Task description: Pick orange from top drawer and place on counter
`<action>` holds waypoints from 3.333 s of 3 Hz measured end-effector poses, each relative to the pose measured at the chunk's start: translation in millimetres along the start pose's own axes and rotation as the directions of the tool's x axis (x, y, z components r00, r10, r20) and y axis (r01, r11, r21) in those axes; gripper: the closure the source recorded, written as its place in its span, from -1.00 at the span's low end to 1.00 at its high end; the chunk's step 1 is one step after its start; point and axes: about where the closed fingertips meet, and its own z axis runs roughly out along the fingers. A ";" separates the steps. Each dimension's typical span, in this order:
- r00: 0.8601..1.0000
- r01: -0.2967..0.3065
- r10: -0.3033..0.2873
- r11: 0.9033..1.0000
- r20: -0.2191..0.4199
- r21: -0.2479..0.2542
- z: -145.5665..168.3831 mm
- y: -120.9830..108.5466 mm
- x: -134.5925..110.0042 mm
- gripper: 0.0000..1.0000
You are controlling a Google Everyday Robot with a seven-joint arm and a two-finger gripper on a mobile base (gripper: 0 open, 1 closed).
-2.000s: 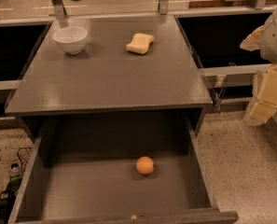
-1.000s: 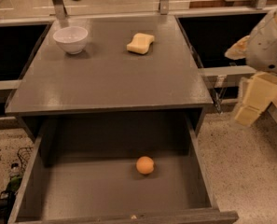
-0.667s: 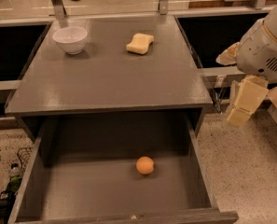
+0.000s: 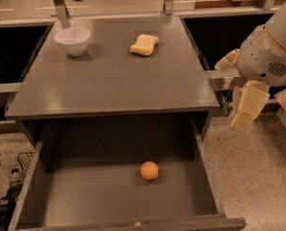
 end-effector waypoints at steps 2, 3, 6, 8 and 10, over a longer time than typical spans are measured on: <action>0.989 0.147 -0.147 0.989 0.000 -0.030 7.8 24.6 -19.2 -1.00; 0.979 0.205 -0.205 0.977 0.003 -0.058 25.0 53.6 -29.7 -1.00; 0.986 0.168 -0.167 0.983 0.020 -0.076 46.3 61.8 -26.2 -1.00; 0.990 0.135 -0.127 0.981 0.065 -0.141 94.7 68.8 -18.7 -1.00; 0.989 0.140 -0.124 0.964 0.083 -0.226 133.7 70.9 -15.3 -1.00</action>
Offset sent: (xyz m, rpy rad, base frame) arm -0.0623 0.0549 -0.0240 -0.0761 -0.0226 0.2864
